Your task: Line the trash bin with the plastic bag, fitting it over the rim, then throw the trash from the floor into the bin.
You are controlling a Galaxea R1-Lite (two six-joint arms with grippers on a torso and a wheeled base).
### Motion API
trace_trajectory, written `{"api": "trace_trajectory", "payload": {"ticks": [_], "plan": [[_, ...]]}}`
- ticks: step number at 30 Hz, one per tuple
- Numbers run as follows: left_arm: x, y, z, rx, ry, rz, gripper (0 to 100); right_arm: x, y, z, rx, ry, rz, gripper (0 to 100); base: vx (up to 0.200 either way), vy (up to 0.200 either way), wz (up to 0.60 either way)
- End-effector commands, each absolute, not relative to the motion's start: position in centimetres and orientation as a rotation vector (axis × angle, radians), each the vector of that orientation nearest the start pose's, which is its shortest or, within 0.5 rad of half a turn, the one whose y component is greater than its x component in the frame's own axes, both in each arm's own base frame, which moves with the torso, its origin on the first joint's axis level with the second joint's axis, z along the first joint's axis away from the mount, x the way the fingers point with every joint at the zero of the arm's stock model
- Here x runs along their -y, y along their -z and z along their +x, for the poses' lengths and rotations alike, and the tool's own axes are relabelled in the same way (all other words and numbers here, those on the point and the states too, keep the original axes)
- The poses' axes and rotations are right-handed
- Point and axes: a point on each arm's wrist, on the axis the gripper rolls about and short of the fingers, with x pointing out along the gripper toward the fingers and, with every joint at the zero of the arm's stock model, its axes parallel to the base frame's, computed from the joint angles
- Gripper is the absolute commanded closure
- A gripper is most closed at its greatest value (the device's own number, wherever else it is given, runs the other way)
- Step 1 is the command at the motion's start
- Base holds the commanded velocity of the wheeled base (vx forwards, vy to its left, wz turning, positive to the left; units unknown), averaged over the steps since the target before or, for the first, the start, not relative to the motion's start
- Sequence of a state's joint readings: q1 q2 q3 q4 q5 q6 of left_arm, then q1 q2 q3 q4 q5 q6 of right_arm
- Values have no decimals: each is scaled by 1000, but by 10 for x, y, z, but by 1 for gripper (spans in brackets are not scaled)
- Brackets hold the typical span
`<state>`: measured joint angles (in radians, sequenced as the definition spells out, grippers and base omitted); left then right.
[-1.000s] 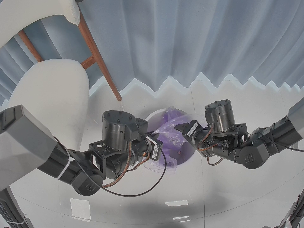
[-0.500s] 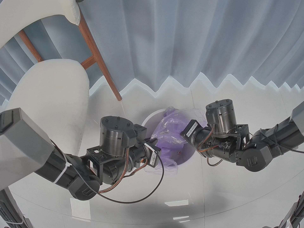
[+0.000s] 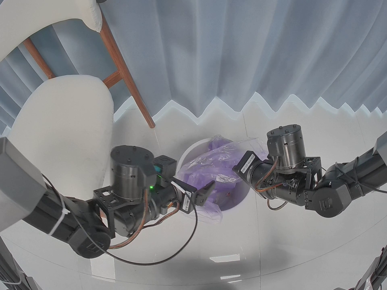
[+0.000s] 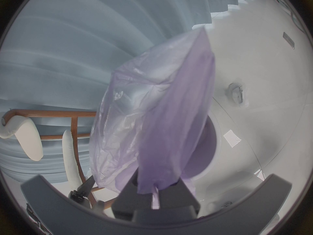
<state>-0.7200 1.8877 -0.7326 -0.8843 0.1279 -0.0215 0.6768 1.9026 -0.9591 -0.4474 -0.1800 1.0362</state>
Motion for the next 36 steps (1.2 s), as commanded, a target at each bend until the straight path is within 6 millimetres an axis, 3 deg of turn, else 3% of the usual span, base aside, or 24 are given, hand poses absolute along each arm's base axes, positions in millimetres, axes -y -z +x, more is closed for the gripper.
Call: {"api": "trace_trajectory", "payload": {"ticks": [1, 7, 20, 23, 29, 33, 34, 36], "plan": [[190, -149, 247, -212, 534, 64, 0, -214, -141, 275, -646, -206, 784, 100, 0, 0, 0], [172, -142, 250, -244, 481, 70, 0, -212, -142, 275, -641, -203, 787, 100, 0, 0, 0], [184, -110, 271, -328, 524, 105, 0, -208, -142, 270, -645, -203, 785, 100, 0, 0, 0], [185, -108, 275, -332, 519, 105, 0, -208, -144, 270, -631, -212, 792, 100, 0, 0, 0], [178, -109, 303, -318, 459, 92, 0, -203, -143, 263, -603, -247, 748, 100, 0, 0, 0], [176, -104, 306, -333, 457, 93, 0, -203, -141, 263, -582, -265, 738, 100, 0, 0, 0], [176, -104, 306, -333, 457, 93, 100, -203, -142, 263, -579, -267, 738, 100, 0, 0, 0], [176, -104, 306, -333, 462, 94, 100, -204, -142, 264, -572, -274, 738, 100, 0, 0, 0]]}}
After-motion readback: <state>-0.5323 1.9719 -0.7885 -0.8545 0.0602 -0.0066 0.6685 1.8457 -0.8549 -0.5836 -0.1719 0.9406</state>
